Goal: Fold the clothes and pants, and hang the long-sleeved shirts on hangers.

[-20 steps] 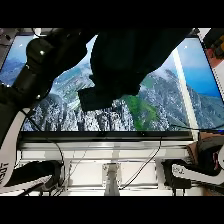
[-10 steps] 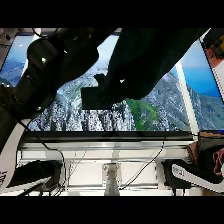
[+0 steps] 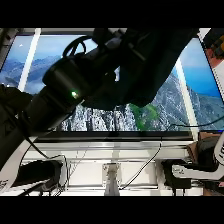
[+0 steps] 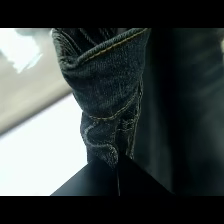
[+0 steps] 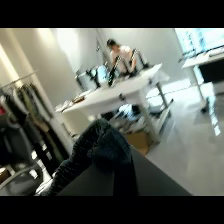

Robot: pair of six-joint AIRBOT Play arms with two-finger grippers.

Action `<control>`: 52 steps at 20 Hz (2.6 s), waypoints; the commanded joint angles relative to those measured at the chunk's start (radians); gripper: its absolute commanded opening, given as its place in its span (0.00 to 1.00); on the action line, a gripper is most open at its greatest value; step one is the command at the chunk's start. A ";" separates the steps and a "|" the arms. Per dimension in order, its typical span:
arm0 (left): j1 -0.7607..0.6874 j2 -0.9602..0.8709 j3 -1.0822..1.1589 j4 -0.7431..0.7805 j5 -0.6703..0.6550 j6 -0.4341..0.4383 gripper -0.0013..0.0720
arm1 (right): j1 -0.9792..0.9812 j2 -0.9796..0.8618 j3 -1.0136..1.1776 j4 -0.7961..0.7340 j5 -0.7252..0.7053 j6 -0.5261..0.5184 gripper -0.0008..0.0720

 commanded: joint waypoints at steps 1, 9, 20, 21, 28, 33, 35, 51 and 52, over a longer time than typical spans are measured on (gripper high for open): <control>-0.021 0.010 -0.036 0.159 0.241 -0.157 0.05 | 0.084 -0.106 0.001 0.029 0.068 0.002 0.03; 0.161 0.116 -0.281 0.083 0.314 -0.361 0.05 | 0.190 -0.290 0.000 0.032 0.296 -0.045 0.03; 0.273 0.237 -0.726 -0.083 0.258 -0.541 0.05 | 0.360 -0.447 0.000 0.078 0.293 -0.106 0.03; 0.273 0.238 -0.759 -0.091 0.251 -0.559 0.05 | 0.380 -0.458 -0.001 0.073 0.291 -0.116 0.03; 0.271 0.240 -0.869 -0.132 0.170 -0.666 0.05 | 0.511 -0.571 -0.003 0.036 0.191 -0.105 0.03; 0.284 0.239 -0.932 -0.135 0.164 -0.700 0.05 | 0.535 -0.630 -0.003 0.054 0.111 -0.068 0.03; 0.294 0.238 -0.955 -0.134 0.165 -0.700 0.05 | 0.540 -0.643 -0.003 0.052 0.062 -0.066 0.03; 0.623 0.238 -0.955 -0.028 0.122 -0.689 0.06 | 0.367 -0.441 -0.003 0.027 0.275 -0.069 0.04; 0.644 0.238 -0.955 -0.029 0.089 -0.640 0.06 | 0.331 -0.410 -0.003 0.008 0.341 -0.070 0.04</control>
